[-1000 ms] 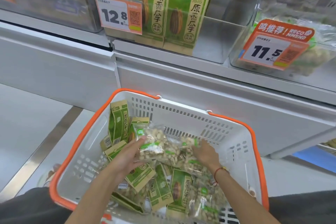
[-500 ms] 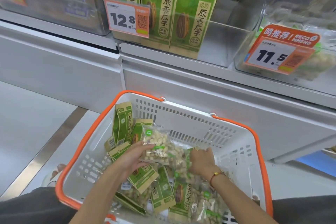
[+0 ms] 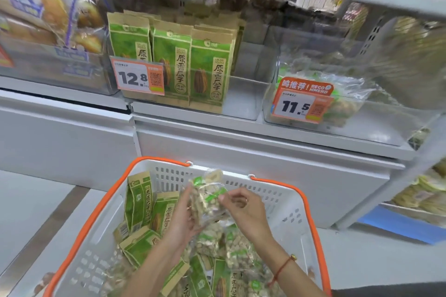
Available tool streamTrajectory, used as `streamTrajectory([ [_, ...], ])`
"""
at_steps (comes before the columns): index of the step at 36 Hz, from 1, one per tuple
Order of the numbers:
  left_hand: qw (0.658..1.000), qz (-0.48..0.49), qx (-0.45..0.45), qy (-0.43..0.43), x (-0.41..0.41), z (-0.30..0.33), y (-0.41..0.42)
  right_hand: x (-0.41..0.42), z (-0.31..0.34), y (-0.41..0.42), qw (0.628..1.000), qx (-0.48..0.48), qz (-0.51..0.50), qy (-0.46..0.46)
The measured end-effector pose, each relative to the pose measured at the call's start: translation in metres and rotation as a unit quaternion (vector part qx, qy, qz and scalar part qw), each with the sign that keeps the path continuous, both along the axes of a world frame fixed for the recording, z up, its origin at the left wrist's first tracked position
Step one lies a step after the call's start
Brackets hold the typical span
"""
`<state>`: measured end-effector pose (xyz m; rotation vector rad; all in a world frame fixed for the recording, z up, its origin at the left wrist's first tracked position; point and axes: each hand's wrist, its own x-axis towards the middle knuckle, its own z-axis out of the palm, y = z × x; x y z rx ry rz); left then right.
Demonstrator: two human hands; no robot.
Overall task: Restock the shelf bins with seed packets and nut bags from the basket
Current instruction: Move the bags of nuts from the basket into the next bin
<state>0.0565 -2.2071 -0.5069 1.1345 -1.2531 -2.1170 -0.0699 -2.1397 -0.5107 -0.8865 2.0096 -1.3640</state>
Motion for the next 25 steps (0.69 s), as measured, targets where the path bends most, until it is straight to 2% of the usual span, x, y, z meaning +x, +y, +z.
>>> streamTrajectory([
  [3,0.998,-0.014,-0.053,-0.019,-0.006,0.012,0.000,0.000,0.013,0.001,0.999,-0.007,0.002,0.033],
  [6,0.992,0.002,-0.121,-0.041,-0.012,0.024,-0.007,-0.015,0.038,0.000,0.989,0.079,0.057,0.112],
  [9,0.977,-0.034,-0.207,-0.027,-0.018,0.043,-0.016,-0.042,0.076,0.000,0.945,0.161,0.100,0.266],
  [13,0.951,-0.081,-0.297,0.003,-0.036,0.073,-0.023,-0.066,0.136,0.008,0.896,0.113,0.192,0.384],
  [17,0.904,-0.116,-0.412,0.017,-0.060,0.102,-0.021,-0.083,0.187,0.023,0.885,0.117,0.238,0.383],
  [21,0.850,-0.151,-0.502,0.054,-0.087,0.128,-0.016,-0.104,0.220,0.041,0.840,0.089,0.234,0.481],
  [25,0.837,-0.157,-0.513,0.107,-0.114,0.156,-0.009,-0.122,0.245,0.061,0.867,0.044,0.223,0.444],
])
